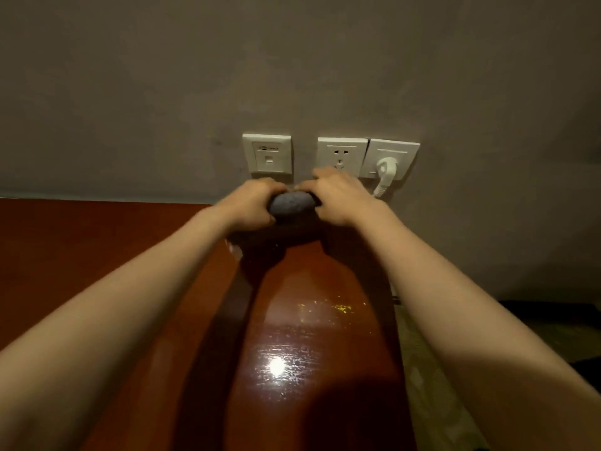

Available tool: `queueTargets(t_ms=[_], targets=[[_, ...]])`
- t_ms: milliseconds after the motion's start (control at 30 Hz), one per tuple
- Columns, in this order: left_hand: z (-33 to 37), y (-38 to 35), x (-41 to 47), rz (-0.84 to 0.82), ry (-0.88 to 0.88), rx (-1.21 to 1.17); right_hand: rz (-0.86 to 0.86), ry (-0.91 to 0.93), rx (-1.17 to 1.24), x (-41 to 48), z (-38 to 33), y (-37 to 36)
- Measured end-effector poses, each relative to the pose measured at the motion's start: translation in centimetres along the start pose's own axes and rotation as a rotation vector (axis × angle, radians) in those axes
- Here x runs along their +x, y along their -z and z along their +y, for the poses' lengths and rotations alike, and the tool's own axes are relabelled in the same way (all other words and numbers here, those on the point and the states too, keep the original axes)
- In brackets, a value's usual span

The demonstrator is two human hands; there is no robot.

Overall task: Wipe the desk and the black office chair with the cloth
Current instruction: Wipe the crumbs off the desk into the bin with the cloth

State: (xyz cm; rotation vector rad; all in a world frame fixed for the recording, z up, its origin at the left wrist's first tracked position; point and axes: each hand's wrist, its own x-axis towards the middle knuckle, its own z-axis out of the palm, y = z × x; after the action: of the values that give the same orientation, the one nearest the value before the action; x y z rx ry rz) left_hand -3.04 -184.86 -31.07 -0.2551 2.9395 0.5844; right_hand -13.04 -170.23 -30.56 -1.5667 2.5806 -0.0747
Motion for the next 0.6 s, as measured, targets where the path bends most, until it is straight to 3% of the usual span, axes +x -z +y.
queueTargets(t_ms=[267, 600], targets=[[-7.4, -3.2, -2.5, 0.040, 0.237, -0.002, -0.040, 0.107, -0.068, 6.7, -5.6, -5.5], [-3.9, -5.3, -5.2, -0.080, 0.324, -0.032, -0.158, 0.062, 0.113, 3.0, -5.1, -7.0]])
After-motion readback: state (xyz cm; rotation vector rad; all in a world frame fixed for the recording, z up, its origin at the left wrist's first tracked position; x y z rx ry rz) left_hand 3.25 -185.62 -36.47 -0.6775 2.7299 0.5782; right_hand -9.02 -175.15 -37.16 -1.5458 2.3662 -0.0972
